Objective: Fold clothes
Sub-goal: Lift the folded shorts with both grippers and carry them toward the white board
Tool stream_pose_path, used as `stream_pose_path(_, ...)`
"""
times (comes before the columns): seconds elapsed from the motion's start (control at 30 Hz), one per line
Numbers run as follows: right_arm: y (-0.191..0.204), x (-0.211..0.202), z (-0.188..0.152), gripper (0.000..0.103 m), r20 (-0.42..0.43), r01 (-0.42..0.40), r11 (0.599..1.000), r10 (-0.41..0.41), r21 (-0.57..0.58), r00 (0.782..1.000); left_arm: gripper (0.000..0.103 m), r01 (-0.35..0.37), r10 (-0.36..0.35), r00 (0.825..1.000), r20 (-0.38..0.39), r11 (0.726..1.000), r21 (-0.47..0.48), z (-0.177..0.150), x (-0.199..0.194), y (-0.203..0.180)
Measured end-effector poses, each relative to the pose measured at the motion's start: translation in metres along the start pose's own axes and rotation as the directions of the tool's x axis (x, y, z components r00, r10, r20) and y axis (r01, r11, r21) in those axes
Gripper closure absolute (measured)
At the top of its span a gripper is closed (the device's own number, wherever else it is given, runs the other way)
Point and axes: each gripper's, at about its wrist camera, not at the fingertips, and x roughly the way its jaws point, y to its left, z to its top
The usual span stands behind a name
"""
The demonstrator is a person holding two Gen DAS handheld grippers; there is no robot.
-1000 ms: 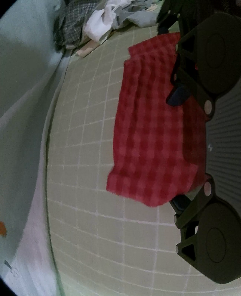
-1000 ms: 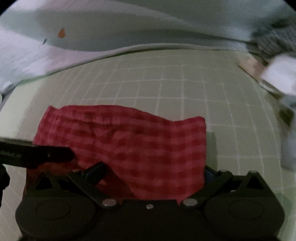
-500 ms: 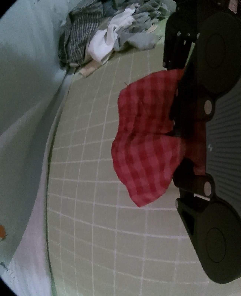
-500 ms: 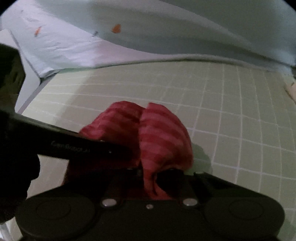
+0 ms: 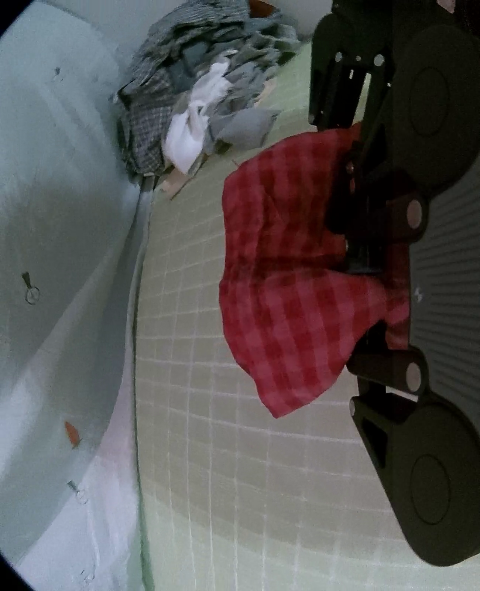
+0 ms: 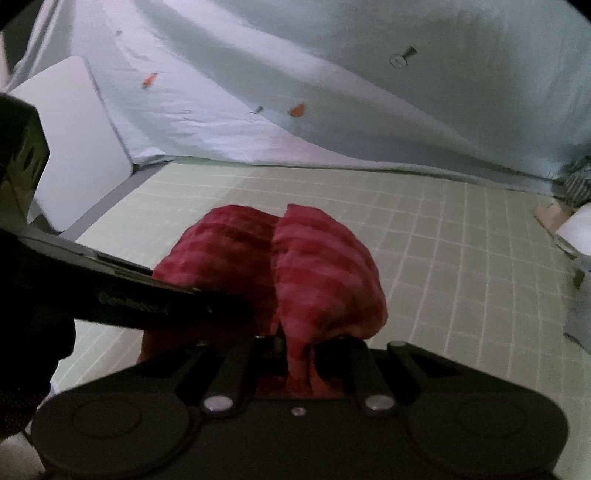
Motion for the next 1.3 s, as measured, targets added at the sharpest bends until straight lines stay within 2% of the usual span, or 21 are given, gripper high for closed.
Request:
stream_pose_path(0.13, 0.008, -0.018, -0.019, 0.093, 0.007, -0.056, 0.998, 0.056, 0.010, 0.998, 0.081, -0.068, 0.068, 0.998, 0.004, 0.998, -0.002, -0.033, -0.023, -0.003)
stream_pose_path(0.27, 0.019, -0.031, -0.039, 0.093, -0.026, -0.128, 0.991, 0.129, 0.025, 0.991, 0.081, -0.142, 0.141, 0.989, -0.041, 0.989, -0.034, -0.063, -0.042, -0.002)
stream_pose_path(0.43, 0.036, -0.033, -0.054, 0.093, -0.048, -0.202, 0.979, 0.203, 0.032, 0.978, 0.081, -0.203, 0.201, 0.977, -0.067, 0.979, -0.031, -0.083, -0.054, 0.001)
stream_pose_path(0.53, 0.046, -0.032, -0.058, 0.093, -0.051, -0.211, 0.976, 0.214, 0.050, 0.976, 0.081, -0.240, 0.237, 0.968, -0.083, 0.971, -0.024, -0.093, -0.059, 0.004)
stream_pose_path(0.7, 0.077, -0.023, -0.049, 0.093, -0.049, -0.200, 0.980, 0.200, 0.010, 0.979, 0.081, -0.242, 0.240, 0.969, -0.067, 0.970, -0.031, -0.095, -0.066, 0.031)
stream_pose_path(0.87, 0.126, 0.003, -0.034, 0.093, -0.048, -0.170, 0.985, 0.169, -0.030, 0.984, 0.081, -0.219, 0.216, 0.975, -0.054, 0.975, -0.042, -0.090, -0.074, 0.093)
stream_pose_path(1.03, 0.193, 0.045, -0.009, 0.093, -0.030, -0.128, 0.992, 0.127, -0.019, 0.991, 0.081, -0.196, 0.195, 0.980, -0.027, 0.980, -0.027, -0.068, -0.089, 0.182)
stream_pose_path(1.13, 0.237, 0.074, 0.009, 0.093, -0.001, -0.135, 0.991, 0.135, -0.018, 0.991, 0.081, -0.179, 0.179, 0.984, 0.009, 0.984, -0.015, -0.057, -0.101, 0.241)
stream_pose_path(1.2, 0.266, 0.097, 0.021, 0.093, 0.013, -0.141, 0.990, 0.141, -0.028, 0.990, 0.081, -0.203, 0.204, 0.979, 0.025, 0.979, -0.027, -0.051, -0.110, 0.282)
stream_pose_path(1.3, 0.310, 0.129, 0.044, 0.093, 0.003, -0.152, 0.988, 0.153, -0.031, 0.988, 0.081, -0.232, 0.235, 0.972, 0.019, 0.968, -0.101, -0.045, -0.128, 0.343)
